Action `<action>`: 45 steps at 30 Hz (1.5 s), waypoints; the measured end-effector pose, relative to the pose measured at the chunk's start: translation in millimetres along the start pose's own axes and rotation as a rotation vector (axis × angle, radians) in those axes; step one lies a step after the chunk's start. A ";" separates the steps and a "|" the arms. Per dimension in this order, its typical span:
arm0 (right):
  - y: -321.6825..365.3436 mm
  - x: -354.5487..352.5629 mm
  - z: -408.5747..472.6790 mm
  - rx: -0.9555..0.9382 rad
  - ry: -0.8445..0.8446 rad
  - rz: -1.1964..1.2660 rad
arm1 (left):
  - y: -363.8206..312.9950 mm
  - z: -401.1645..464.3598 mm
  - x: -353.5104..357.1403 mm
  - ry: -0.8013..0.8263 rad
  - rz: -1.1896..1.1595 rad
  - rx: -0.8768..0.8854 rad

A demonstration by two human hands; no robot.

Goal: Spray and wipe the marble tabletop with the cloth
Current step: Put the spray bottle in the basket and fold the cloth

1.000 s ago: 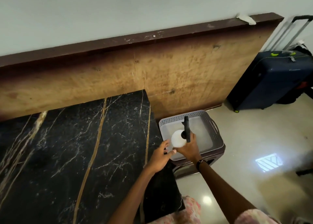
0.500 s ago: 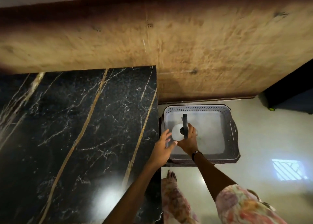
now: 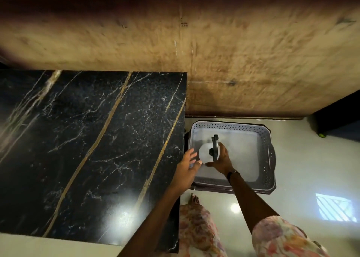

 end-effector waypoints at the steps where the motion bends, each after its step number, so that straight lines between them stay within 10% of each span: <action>1: 4.3 -7.9 -6.3 0.017 -0.018 0.036 | -1.2 -3.7 -1.6 -0.003 0.006 0.009; 9: 90.4 -65.9 -84.7 -0.154 -0.690 0.066 | -10.6 -35.8 -42.2 -0.048 -0.072 0.079; 30: 421.1 327.6 -143.2 -0.492 0.328 0.066 | 170.1 -170.5 -457.1 -0.652 -0.455 0.076; 38: 459.5 457.6 -163.6 -0.494 0.500 -0.115 | 238.8 -186.6 -589.4 -1.113 -0.123 -0.071; 45: 485.1 514.2 -161.1 -0.474 0.545 -0.202 | 260.3 -161.6 -649.7 -1.055 0.116 -0.147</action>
Point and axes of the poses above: each hand's wrist, its own z-axis towards the middle knuckle, its own x-axis out of the palm, y = z × x, the point moved 3 cm from there along z, towards the middle knuckle, and after that the axes turned 6 degrees about -x, right-handed, at the moved point
